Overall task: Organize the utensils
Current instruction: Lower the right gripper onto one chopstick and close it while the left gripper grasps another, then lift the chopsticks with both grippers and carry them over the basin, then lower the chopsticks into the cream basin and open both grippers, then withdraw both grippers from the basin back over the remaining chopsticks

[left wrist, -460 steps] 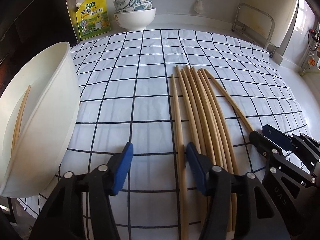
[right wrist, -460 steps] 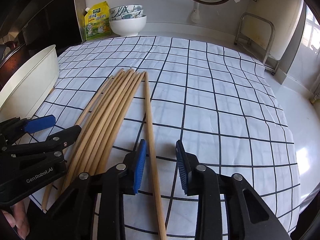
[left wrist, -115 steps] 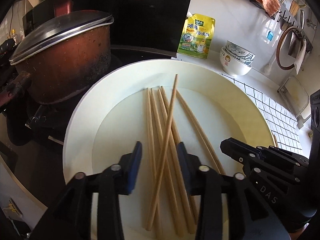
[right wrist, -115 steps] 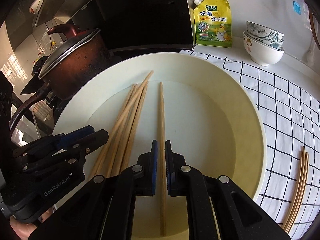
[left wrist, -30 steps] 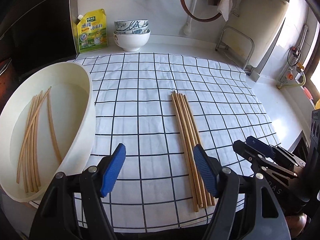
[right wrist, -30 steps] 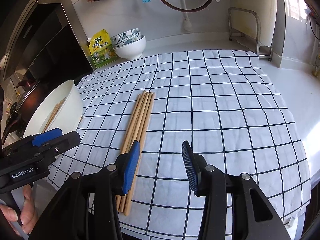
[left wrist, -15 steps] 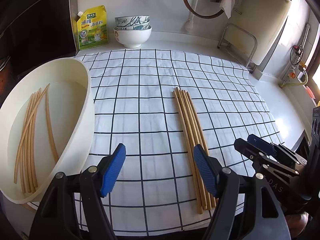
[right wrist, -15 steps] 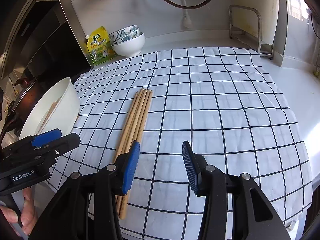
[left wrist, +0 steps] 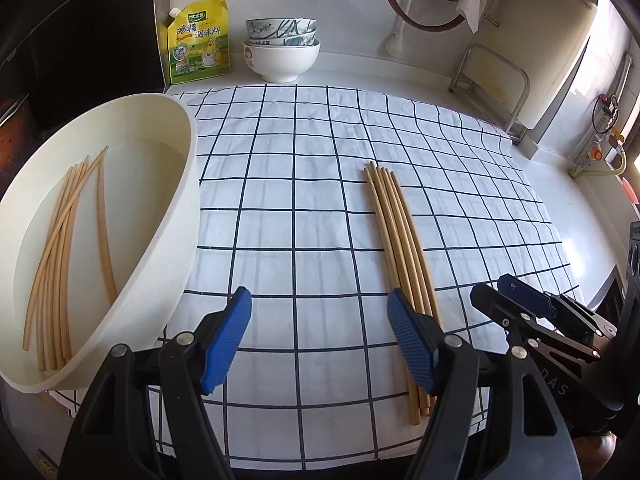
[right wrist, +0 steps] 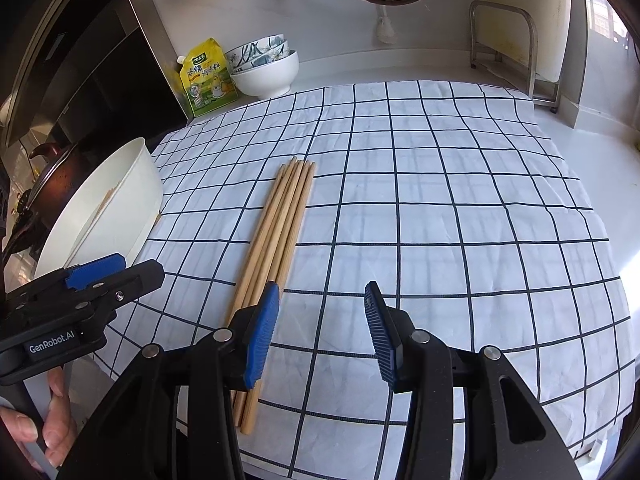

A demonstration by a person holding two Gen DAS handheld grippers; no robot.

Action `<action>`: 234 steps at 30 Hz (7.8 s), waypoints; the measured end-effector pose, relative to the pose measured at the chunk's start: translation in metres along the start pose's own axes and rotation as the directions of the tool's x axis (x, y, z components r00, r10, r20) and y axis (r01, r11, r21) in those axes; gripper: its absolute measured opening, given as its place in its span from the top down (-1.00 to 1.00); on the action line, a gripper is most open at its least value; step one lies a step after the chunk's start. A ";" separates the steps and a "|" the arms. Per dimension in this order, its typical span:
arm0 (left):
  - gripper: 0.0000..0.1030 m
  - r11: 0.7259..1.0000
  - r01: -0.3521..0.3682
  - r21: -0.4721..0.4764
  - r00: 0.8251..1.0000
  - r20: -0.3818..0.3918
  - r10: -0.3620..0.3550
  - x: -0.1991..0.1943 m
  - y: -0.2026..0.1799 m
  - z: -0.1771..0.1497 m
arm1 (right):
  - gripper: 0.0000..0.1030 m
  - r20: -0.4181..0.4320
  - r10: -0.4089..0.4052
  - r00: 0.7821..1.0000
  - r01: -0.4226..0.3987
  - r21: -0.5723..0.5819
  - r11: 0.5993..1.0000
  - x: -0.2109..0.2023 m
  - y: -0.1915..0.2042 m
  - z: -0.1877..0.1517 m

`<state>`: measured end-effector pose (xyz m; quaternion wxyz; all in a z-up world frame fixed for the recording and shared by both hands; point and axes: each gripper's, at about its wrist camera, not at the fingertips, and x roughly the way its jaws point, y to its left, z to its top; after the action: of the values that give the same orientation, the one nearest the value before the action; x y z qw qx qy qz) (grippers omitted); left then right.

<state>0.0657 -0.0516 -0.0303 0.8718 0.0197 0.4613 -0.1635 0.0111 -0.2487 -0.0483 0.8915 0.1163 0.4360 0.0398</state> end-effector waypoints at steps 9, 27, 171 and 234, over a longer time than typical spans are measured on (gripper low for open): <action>-0.34 1.000 -0.005 -0.007 1.000 -0.008 0.005 0.004 0.003 -0.004 | 0.17 -0.033 -0.021 0.999 0.019 -0.044 0.999 0.013 0.012 -0.008; -0.35 1.000 0.003 -0.013 1.000 -0.015 -0.003 0.006 0.004 -0.005 | 0.17 -0.076 -0.095 0.993 0.086 -0.113 0.990 0.022 0.025 -0.013; 0.85 0.964 -0.088 -0.251 0.994 0.037 0.101 -0.022 0.239 0.031 | 0.88 -0.144 0.177 0.974 -0.213 -0.303 0.929 0.103 0.274 0.082; -0.06 0.987 -0.048 -0.155 0.993 0.100 0.064 -0.066 0.108 0.004 | 0.43 0.063 0.112 0.992 -0.097 -0.195 0.976 -0.013 0.134 0.046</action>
<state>0.0668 0.0680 0.0129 0.8980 -0.0426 0.4255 -0.1037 0.0433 -0.1292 0.0212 0.9107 0.0542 0.3904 0.1241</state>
